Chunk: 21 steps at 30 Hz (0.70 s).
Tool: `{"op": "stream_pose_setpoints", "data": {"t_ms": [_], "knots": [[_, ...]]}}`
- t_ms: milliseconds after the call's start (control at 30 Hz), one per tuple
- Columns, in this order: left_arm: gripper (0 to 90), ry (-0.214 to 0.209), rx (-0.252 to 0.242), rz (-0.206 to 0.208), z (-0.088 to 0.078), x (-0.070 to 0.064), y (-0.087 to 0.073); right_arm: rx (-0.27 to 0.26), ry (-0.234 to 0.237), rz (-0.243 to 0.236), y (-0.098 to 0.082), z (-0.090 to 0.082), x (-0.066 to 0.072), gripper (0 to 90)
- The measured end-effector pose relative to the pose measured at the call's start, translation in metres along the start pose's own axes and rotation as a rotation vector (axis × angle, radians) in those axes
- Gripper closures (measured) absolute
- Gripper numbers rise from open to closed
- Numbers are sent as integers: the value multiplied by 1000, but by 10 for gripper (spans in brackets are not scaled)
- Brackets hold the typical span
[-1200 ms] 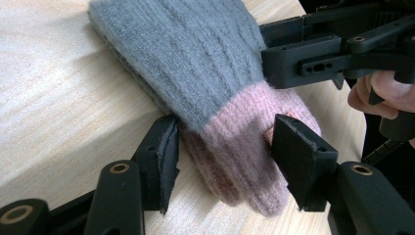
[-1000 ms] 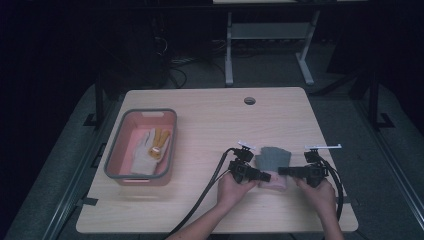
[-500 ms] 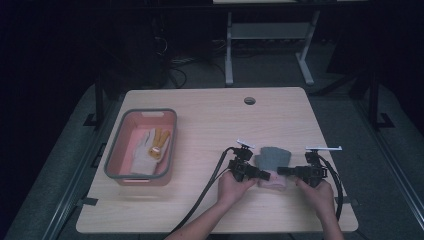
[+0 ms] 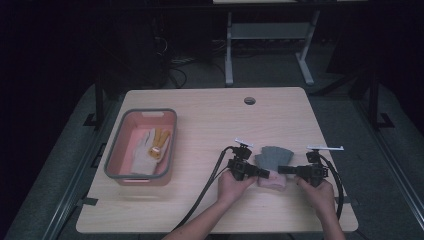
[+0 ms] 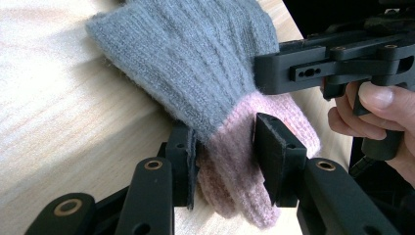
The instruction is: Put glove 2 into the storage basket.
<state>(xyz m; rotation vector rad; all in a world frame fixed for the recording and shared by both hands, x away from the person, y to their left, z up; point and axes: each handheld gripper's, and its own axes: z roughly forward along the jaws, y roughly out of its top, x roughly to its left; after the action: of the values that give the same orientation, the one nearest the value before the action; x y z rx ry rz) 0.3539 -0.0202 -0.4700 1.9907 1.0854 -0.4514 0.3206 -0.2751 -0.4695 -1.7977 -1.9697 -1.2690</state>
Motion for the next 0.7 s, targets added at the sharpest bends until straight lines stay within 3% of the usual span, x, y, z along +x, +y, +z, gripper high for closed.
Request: {"op": "stream_pose_setpoints", "data": {"t_ms": [200, 333, 700], "knots": [[586, 5, 7, -14, 1, 1, 0, 4, -10, -4, 0, 1, 0, 744], [621, -4, 4, -16, 0, 1, 0, 1, -18, -10, -1, 1, 1, 748], [655, -40, -18, -24, -5, 4, 3, -38, 11, -14, 1, -6, 9, 756]]}}
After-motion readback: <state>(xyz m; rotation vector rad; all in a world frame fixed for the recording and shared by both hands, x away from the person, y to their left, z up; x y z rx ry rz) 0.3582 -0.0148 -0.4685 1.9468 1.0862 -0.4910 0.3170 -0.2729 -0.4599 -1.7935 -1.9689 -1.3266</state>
